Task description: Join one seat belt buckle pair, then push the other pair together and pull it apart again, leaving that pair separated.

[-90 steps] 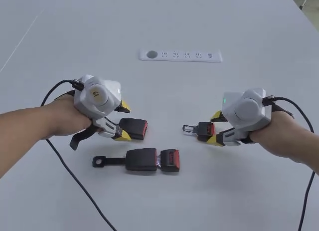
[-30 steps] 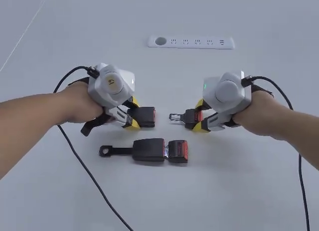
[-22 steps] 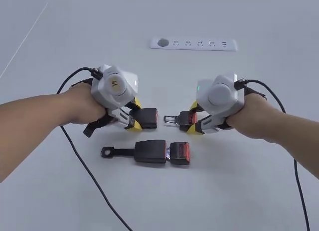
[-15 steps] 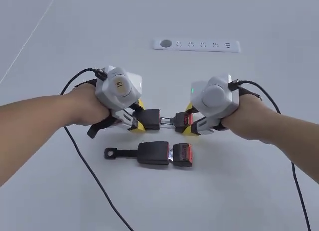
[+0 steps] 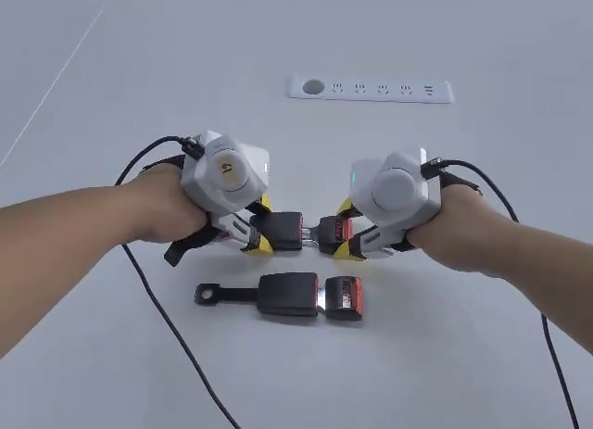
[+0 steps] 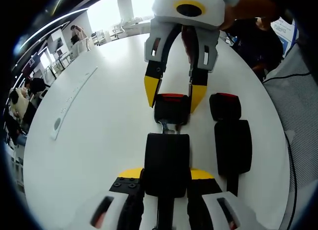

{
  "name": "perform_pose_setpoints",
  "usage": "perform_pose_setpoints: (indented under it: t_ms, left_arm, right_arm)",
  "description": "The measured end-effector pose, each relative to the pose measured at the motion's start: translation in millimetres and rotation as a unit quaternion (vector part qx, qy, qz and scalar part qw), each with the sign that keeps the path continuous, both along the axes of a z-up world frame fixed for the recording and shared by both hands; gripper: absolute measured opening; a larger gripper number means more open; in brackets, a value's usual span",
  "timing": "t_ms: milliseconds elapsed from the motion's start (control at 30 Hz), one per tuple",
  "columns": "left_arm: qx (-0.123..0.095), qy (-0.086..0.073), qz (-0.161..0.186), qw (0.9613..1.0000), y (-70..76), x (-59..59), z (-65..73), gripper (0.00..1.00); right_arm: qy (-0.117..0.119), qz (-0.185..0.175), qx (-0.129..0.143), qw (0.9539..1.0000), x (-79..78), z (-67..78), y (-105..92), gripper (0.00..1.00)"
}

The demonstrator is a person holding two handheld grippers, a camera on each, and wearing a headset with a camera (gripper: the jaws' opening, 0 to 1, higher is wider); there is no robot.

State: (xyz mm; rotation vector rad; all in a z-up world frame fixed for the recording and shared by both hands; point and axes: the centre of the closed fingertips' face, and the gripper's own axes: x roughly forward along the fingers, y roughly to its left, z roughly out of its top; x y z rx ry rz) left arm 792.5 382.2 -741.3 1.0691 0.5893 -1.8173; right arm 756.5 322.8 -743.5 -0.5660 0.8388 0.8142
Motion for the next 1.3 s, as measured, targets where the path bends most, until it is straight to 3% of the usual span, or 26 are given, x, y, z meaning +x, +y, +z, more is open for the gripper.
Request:
perform_pose_setpoints:
  t_ms: [1033, 1300]
  left_arm:
    - [-0.003, 0.013, -0.007, 0.9999, -0.8, -0.5, -1.4, 0.31]
    - [-0.003, 0.014, -0.006, 0.9999, -0.8, -0.9, -1.8, 0.31]
  right_arm:
    - [0.001, 0.003, -0.004, 1.0000, 3.4, 0.0, 3.4, 0.29]
    - [-0.003, 0.005, -0.005, 1.0000, 8.4, -0.4, 11.9, 0.29]
